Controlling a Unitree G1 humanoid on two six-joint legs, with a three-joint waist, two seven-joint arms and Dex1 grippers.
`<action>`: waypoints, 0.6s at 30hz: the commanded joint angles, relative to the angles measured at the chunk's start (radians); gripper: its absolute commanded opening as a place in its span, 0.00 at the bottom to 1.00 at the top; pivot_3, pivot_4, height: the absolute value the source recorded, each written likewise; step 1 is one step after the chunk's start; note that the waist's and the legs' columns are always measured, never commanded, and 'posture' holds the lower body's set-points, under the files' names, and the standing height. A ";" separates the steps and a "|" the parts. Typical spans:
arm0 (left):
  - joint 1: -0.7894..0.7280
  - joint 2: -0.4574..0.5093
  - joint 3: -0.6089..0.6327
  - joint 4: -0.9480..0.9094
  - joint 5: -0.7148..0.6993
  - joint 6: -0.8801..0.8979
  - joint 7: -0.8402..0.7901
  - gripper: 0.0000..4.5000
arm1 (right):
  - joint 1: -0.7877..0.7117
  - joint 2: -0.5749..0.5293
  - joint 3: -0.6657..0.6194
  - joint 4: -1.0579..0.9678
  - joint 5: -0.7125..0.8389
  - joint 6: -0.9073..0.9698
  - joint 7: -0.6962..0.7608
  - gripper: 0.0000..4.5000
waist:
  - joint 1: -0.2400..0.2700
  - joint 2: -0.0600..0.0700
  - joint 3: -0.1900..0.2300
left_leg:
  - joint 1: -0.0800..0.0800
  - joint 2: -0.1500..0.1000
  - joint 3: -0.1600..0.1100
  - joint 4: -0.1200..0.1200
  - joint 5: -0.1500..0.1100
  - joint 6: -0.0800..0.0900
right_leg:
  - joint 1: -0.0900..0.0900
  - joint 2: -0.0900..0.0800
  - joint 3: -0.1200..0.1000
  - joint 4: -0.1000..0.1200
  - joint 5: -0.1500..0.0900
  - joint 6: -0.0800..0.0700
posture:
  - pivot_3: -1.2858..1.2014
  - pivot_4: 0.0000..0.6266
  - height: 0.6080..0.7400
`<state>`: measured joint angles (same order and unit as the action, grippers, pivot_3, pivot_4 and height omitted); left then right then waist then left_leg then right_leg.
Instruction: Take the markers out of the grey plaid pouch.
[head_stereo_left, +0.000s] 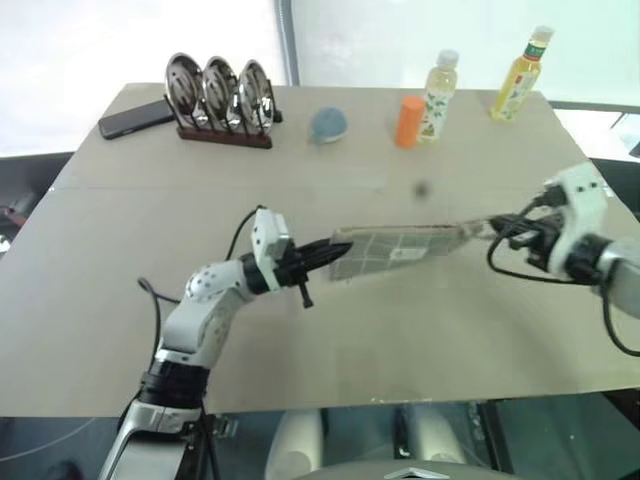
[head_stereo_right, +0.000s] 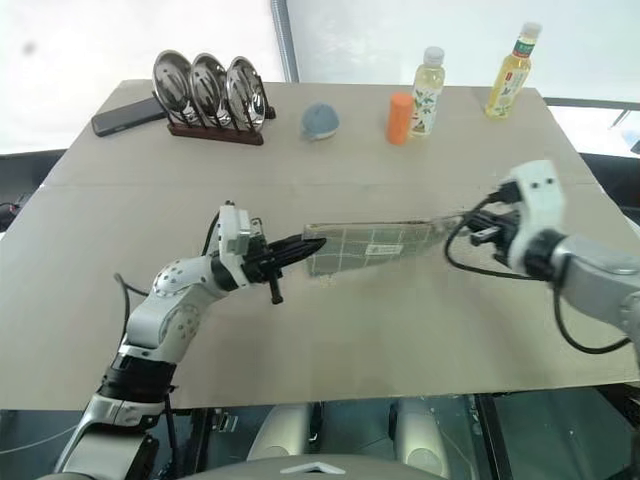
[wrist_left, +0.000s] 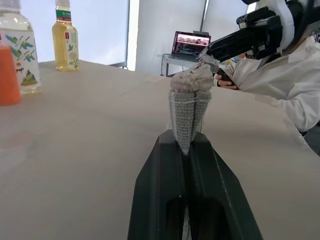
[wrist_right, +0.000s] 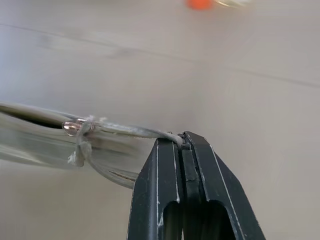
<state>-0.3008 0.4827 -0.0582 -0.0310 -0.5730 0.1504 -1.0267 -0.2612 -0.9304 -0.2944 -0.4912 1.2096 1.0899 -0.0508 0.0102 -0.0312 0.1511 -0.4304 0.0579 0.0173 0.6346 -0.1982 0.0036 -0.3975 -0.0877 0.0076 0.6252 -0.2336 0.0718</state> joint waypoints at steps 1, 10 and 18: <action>0.006 -0.002 0.023 -0.042 -0.014 0.006 -0.018 0.00 | 0.003 -0.034 -0.020 -0.064 -0.060 -0.011 0.030 0.01 | -0.002 0.000 0.000 | 0.000 0.000 0.000 0.000 0.000 0.000 | 0.000 0.000 0.000 0.000 0.000 0.000 | 0.52 0.24 1.00; 0.010 -0.015 0.018 -0.027 0.005 -0.015 -0.070 0.00 | 0.178 -0.076 -0.176 -0.242 -0.082 -0.041 0.230 0.29 | 0.008 0.001 0.000 | -0.002 0.000 0.000 0.000 0.000 0.000 | 0.000 0.000 0.001 -0.002 0.000 0.000 | 0.52 0.24 1.00; 0.018 -0.028 0.010 -0.012 0.032 -0.045 -0.113 0.00 | 0.107 -0.042 -0.172 -0.259 0.174 -0.074 0.145 0.00 | -0.001 0.000 0.000 | 0.002 0.000 0.000 0.000 -0.001 0.001 | 0.001 0.001 0.002 -0.001 0.000 0.000 | 0.52 0.24 1.00</action>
<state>-0.2813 0.4620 -0.0493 -0.0298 -0.5416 0.1257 -1.1254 -0.0937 -1.0047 -0.5477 -0.7401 1.3552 1.0462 0.1481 0.0091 -0.0307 0.1512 -0.4285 0.0580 0.0175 0.6352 -0.1987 0.0046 -0.3968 -0.0862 0.0108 0.6246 -0.2336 0.0720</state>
